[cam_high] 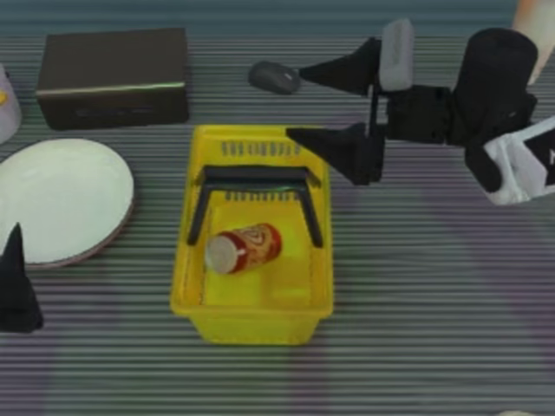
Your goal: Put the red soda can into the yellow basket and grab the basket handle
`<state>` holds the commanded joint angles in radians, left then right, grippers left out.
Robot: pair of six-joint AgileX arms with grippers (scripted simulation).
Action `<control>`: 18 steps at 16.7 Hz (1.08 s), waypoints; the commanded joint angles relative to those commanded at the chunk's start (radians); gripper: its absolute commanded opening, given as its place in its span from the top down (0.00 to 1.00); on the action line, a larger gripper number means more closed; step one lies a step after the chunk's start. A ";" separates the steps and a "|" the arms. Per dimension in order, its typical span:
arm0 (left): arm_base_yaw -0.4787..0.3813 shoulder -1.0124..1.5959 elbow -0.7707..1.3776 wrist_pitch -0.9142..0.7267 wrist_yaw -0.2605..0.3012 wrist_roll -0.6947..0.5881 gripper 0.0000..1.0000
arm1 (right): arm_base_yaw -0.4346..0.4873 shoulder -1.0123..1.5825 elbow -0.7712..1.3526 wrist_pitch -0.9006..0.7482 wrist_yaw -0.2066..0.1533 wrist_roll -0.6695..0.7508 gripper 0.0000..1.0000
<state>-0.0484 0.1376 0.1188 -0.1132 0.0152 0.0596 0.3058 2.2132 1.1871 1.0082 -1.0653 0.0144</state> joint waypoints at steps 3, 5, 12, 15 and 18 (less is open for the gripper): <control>-0.063 0.184 0.156 -0.149 0.018 0.078 0.00 | -0.025 -0.178 -0.126 -0.093 0.085 -0.013 0.00; -0.114 0.337 0.283 -0.270 0.030 0.143 0.00 | -0.047 -0.325 -0.227 -0.169 0.160 -0.021 0.00; -0.314 0.986 0.822 -0.755 0.059 0.416 0.00 | -0.145 -0.993 -0.625 -0.489 0.499 -0.034 0.00; -0.395 1.272 1.075 -0.948 0.058 0.542 0.00 | -0.187 -1.309 -0.787 -0.629 0.651 -0.032 0.00; -0.466 1.532 1.327 -1.109 0.048 0.661 0.00 | -0.224 -1.605 -0.930 -0.758 0.792 -0.028 0.00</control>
<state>-0.5141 1.6699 1.4462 -1.2222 0.0629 0.7209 0.0815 0.6085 0.2575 0.2507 -0.2736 -0.0136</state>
